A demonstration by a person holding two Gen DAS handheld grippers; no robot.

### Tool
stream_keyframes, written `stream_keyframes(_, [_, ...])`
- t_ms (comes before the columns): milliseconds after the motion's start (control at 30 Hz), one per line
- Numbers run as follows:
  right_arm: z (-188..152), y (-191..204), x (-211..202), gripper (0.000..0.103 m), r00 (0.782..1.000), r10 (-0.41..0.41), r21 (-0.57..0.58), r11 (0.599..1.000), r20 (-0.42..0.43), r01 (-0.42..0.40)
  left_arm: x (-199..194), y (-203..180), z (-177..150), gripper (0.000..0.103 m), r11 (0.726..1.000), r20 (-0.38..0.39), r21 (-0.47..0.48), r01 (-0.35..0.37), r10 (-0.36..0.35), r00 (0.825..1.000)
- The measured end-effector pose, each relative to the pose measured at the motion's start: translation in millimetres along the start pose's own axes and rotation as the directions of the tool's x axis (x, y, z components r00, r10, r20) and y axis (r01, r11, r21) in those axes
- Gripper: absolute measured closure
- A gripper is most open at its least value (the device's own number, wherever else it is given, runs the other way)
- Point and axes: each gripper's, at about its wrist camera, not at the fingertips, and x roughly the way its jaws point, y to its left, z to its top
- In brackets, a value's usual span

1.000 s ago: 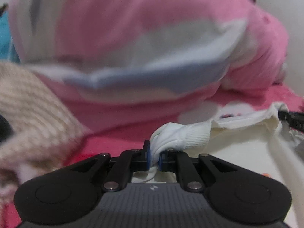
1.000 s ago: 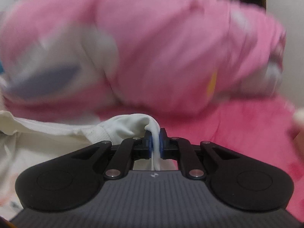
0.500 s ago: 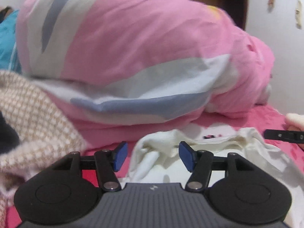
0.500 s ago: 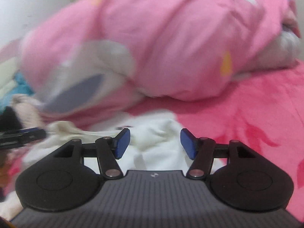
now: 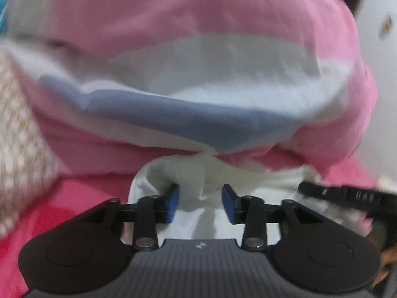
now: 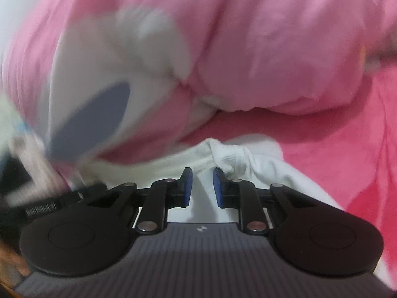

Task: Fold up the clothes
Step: 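Lower the sweatshirt onto the bed and open both grippers, then move both grippers back over the spread-out sweatshirt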

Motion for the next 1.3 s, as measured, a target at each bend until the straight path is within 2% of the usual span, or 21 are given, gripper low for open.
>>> stream_keyframes(100, [-7,5,-30,0.084,0.998,0.065,0.050,0.997,0.022,-0.066,-38,-6,0,0.043,0.999,0.030,0.043,0.006,-0.007,1.000])
stream_keyframes(233, [-27,29,-92,0.082,0.997,0.082,0.019,0.996,-0.004,-0.082,-113,-22,-11,0.034,0.990,0.071,0.137,0.018,-0.028,0.997])
stream_keyframes(400, [-84,71,-179,0.082,0.991,0.118,-0.102,0.987,-0.066,-0.124,-214,-55,-54,0.010,0.961,0.078,0.275,0.031,-0.055,0.995])
stream_keyframes(467, [-108,88,-212,0.082,0.992,0.095,-0.177,0.978,-0.080,-0.108,-232,-67,-76,0.008,0.953,0.062,0.302,0.025,-0.046,0.997])
stream_keyframes(600, [-157,113,-270,0.081,0.993,0.084,-0.262,0.960,-0.083,-0.103,-277,-60,-135,0.006,0.966,0.016,0.258,0.019,-0.024,1.000])
stream_keyframes(733, [-201,124,-308,0.081,1.000,0.008,-0.299,0.954,-0.024,-0.015,-314,-40,-181,0.006,0.984,-0.017,0.176,-0.013,0.016,1.000])
stream_keyframes(833, [-233,129,-314,0.081,0.996,-0.086,-0.361,0.928,0.039,0.094,-325,-25,-207,0.003,0.987,-0.035,0.154,-0.048,0.054,0.998])
stream_keyframes(900, [-254,132,-315,0.081,0.985,-0.148,-0.401,0.900,0.086,0.170,-331,-19,-221,0.001,0.988,-0.036,0.139,-0.070,0.075,0.997])
stream_keyframes(967, [-271,129,-309,0.081,0.974,-0.207,-0.405,0.886,0.093,0.227,-335,-13,-232,0.001,0.991,-0.044,0.110,-0.082,0.087,0.995])
stream_keyframes(1100, [-294,107,-288,0.081,0.964,-0.261,-0.346,0.901,0.054,0.263,-340,-4,-249,0.000,0.993,-0.066,0.076,-0.087,0.092,0.994])
stream_keyframes(1200, [-302,101,-286,0.079,0.964,-0.256,-0.311,0.913,0.072,0.266,-345,-2,-258,0.000,0.993,-0.071,0.075,-0.092,0.097,0.993])
stream_keyframes(1267, [-304,103,-285,0.075,0.964,-0.255,-0.320,0.909,0.079,0.267,-348,-1,-263,0.000,0.990,-0.056,0.084,-0.109,0.114,0.992])
stream_keyframes(1300, [-304,104,-284,0.069,0.965,-0.253,-0.327,0.908,0.075,0.263,-348,-1,-264,0.000,0.989,-0.047,0.090,-0.117,0.122,0.991])
